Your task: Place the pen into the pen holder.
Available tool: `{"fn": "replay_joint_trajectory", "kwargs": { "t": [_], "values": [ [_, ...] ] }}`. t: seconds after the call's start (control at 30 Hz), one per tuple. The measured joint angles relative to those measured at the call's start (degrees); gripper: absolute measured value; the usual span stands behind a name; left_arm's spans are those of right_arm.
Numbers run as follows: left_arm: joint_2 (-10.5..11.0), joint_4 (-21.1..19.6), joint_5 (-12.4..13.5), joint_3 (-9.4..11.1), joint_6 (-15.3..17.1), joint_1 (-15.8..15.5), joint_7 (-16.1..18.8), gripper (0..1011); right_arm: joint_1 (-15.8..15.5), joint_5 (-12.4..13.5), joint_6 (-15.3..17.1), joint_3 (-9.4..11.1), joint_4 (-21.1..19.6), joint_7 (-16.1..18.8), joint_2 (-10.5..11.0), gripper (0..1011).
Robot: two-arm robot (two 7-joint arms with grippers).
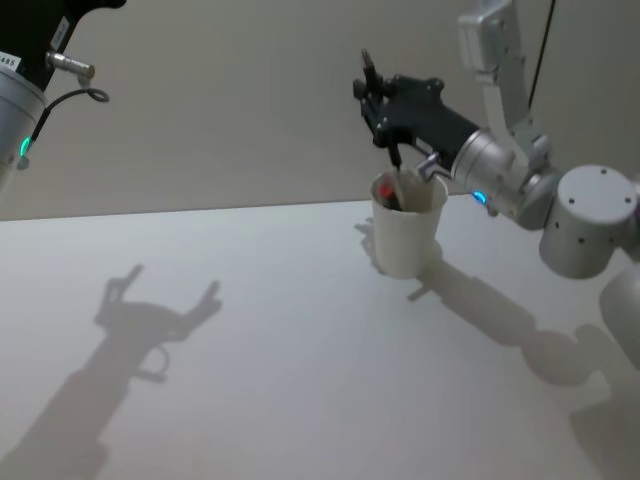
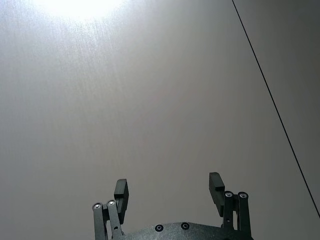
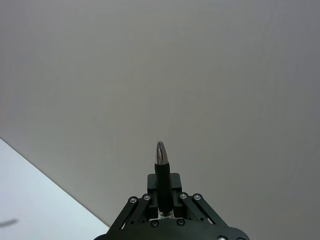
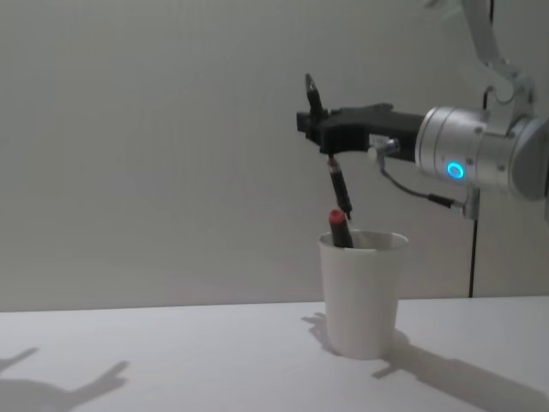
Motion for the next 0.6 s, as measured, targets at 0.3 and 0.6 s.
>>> {"fn": "replay_joint_trajectory", "kwargs": {
  "t": [0.3,0.6],
  "values": [
    [0.0,0.0,0.0,-0.1,0.0,-0.1,0.0,1001,-2.9,1.4,1.2,-0.3,-3.0,-1.4,1.4,144],
    [0.1,0.0,0.0,-0.1,0.0,-0.1,0.0,1001,-4.7,2.4,2.3,-0.2,-5.0,-2.0,2.5,166]
  ]
}}
